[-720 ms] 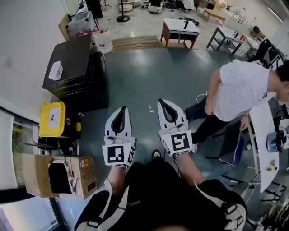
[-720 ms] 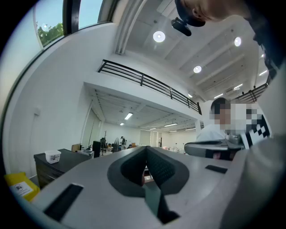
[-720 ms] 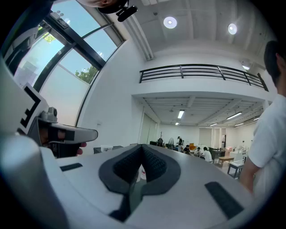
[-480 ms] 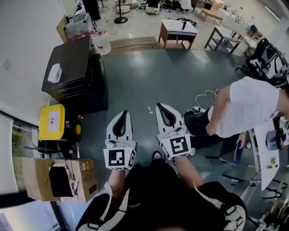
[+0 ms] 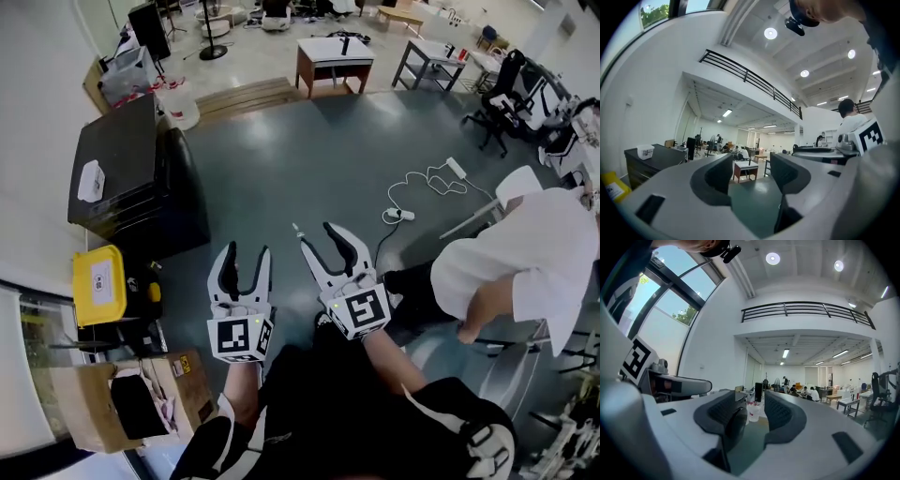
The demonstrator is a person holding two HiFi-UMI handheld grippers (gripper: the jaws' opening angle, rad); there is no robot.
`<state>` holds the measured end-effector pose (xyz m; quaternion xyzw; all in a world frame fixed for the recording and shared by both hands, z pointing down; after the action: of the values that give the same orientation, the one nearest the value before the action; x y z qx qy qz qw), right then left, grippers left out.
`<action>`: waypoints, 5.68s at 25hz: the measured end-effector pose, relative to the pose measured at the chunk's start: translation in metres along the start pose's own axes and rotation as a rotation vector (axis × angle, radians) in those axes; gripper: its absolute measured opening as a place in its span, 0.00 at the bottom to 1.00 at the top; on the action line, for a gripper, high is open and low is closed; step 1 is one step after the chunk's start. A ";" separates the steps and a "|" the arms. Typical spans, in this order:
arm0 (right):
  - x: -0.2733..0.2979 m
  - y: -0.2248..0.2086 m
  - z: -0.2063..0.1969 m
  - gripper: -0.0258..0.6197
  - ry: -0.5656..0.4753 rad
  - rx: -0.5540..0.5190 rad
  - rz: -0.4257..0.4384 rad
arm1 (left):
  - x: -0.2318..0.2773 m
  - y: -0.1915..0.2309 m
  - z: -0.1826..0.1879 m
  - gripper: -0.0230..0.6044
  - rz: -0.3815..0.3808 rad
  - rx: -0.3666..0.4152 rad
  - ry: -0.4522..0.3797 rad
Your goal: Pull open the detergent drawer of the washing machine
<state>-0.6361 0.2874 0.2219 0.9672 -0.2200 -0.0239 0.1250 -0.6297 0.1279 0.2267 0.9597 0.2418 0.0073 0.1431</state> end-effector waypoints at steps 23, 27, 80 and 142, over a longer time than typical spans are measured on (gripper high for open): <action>0.167 -0.214 -0.075 0.56 0.044 0.056 -0.043 | 0.289 0.031 -0.025 0.54 -0.064 -0.044 0.056; 0.201 -0.257 -0.086 0.56 0.037 0.054 -0.043 | 0.345 0.029 -0.032 0.54 -0.078 -0.030 0.066; 1.078 -0.236 -0.090 0.56 -0.136 0.044 1.001 | 0.760 0.599 0.085 0.54 0.817 -0.047 -0.157; 0.855 0.166 -0.313 0.56 0.178 -0.253 1.772 | 0.321 0.568 -0.216 0.54 1.595 -0.450 -0.213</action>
<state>0.0973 -0.1542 0.5746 0.4201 -0.8705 0.1320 0.2196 -0.1020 -0.1420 0.5742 0.7870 -0.5322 0.0637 0.3055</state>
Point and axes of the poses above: the fingertips, and each gripper's own axes: x forward along the fingers, y to its left, z out of its top, the point moved 5 cm from there along -x, backward along the fingers, and after that the axes turned 10 degrees about -x, right-handed, at the moved point
